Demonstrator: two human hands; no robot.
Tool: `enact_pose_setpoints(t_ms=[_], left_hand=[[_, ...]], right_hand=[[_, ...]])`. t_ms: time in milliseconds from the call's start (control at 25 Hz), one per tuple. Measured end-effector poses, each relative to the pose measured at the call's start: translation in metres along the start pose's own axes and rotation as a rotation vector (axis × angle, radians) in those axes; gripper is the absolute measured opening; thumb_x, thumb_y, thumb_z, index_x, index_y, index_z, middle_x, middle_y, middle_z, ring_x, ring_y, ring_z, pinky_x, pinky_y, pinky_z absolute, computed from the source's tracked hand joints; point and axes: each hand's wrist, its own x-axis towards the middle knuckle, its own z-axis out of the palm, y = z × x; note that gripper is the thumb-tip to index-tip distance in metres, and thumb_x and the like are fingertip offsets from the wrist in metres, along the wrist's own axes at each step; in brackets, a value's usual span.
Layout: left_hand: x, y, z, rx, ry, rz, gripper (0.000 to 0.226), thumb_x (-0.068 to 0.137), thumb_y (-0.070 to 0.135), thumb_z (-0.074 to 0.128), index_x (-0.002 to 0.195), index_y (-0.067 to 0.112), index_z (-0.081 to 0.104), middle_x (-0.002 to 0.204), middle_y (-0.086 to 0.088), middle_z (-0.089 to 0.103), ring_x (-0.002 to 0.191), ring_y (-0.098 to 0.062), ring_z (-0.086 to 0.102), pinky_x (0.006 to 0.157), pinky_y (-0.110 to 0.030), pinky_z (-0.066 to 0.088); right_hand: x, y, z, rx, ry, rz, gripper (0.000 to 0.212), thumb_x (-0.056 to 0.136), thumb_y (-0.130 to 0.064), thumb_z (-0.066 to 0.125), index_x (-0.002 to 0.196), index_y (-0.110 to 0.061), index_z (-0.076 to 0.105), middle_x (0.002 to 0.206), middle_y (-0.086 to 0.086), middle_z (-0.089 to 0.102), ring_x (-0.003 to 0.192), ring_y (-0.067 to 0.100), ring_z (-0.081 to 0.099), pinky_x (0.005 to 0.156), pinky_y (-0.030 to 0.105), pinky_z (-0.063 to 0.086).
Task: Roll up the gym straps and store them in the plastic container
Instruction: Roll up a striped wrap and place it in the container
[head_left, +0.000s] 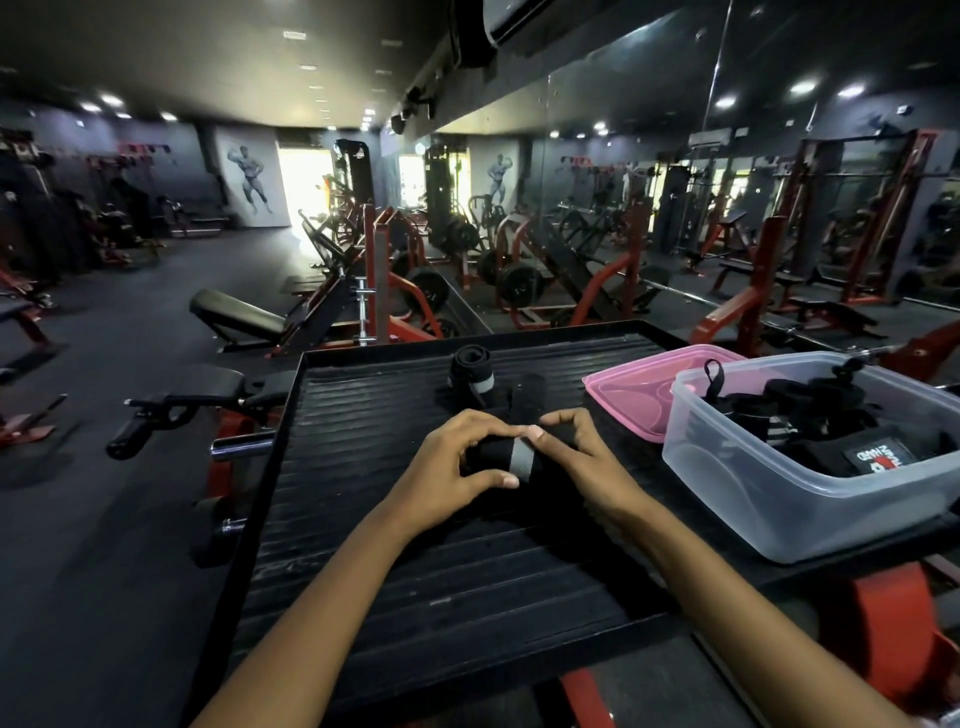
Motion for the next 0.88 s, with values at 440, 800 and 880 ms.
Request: enact_pose_setpoints(t_ms=[440,800,880], left_hand=[[0.0,-0.005,-0.005,-0.102,-0.06,-0.184,0.057,0.078,0.048,0.07,0.132,0.045,0.052,0.136,0.015,0.056,0.126,0.001,0.049,0.11,-0.036,0.041],[-0.001,-0.006,0.002,-0.038,-0.167,-0.175,0.057,0.081,0.028,0.075,0.134,0.032,0.052,0.131,0.009,0.06,0.114,-0.003,0.058,0.102,-0.033,0.047],[-0.001,-0.007,0.004,-0.065,-0.17,-0.2,0.046,0.085,0.032,0.07,0.127,0.034,0.052,0.12,0.007,0.065,0.108,-0.005,0.062,0.099,-0.037,0.049]], right_hand=[[-0.003,0.001,-0.007,-0.369,-0.054,-0.299,0.044,0.068,-0.043,0.08,0.096,-0.016,0.06,0.093,0.001,0.07,0.089,0.02,0.066,0.081,0.04,0.052],[-0.003,0.001,-0.009,-0.255,-0.176,-0.12,0.043,0.073,-0.036,0.081,0.11,-0.03,0.06,0.11,-0.002,0.065,0.104,0.01,0.062,0.095,0.031,0.049],[-0.004,0.0,-0.011,-0.298,-0.265,-0.162,0.055,0.069,-0.018,0.084,0.114,-0.029,0.055,0.114,-0.002,0.061,0.108,0.009,0.059,0.096,0.027,0.048]])
